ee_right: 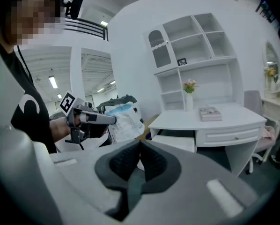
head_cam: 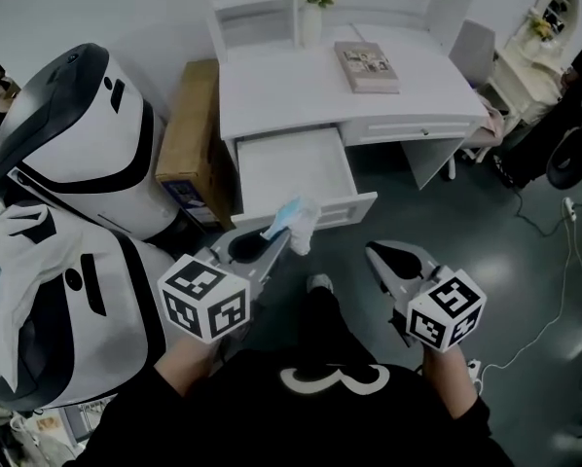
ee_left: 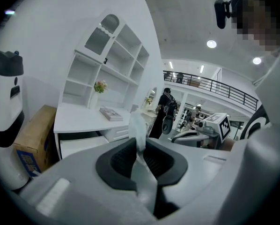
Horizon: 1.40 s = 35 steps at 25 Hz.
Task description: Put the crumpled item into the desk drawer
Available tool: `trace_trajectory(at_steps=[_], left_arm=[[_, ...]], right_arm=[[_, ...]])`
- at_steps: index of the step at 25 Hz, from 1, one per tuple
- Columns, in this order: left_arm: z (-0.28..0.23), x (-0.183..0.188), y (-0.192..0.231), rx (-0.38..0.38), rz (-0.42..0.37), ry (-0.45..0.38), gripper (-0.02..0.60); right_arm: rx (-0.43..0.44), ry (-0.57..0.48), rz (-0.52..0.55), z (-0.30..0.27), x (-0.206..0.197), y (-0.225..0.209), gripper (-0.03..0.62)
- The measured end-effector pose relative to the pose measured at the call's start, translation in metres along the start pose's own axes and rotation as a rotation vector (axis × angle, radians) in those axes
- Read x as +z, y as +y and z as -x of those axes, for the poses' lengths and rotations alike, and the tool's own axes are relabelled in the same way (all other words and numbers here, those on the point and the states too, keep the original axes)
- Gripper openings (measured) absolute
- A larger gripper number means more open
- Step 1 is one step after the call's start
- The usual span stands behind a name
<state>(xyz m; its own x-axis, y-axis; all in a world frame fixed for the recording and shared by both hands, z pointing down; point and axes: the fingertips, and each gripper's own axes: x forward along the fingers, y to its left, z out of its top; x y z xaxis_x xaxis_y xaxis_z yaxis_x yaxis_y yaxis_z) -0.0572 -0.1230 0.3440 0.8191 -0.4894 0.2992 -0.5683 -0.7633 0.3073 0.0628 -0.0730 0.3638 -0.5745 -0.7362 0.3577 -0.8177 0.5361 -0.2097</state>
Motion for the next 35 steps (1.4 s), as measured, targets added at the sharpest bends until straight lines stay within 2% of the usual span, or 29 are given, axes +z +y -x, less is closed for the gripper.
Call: trace_trajectory(at_steps=[9,19,27,35], left_arm=[[-0.077,0.027,0.072,0.082,0.037,0.013,0.049],[-0.175,0.035,0.140,0.129,0.040,0.101,0.049],[-0.242,0.005,0.176,0.073,-0.017,0.222,0.049],[-0.287,-0.047,0.221,0.056,-0.002,0.379,0.050]], right_arm=[[0.071,0.040,-0.027,-0.072,0.032,-0.088,0.002],[0.128,0.083,-0.058,-0.138,0.063,-0.184,0.002],[0.149,0.130,-0.058,-0.180,0.066,-0.237,0.002],[0.166,0.208,-0.060,-0.211,0.051,-0.271,0.002]])
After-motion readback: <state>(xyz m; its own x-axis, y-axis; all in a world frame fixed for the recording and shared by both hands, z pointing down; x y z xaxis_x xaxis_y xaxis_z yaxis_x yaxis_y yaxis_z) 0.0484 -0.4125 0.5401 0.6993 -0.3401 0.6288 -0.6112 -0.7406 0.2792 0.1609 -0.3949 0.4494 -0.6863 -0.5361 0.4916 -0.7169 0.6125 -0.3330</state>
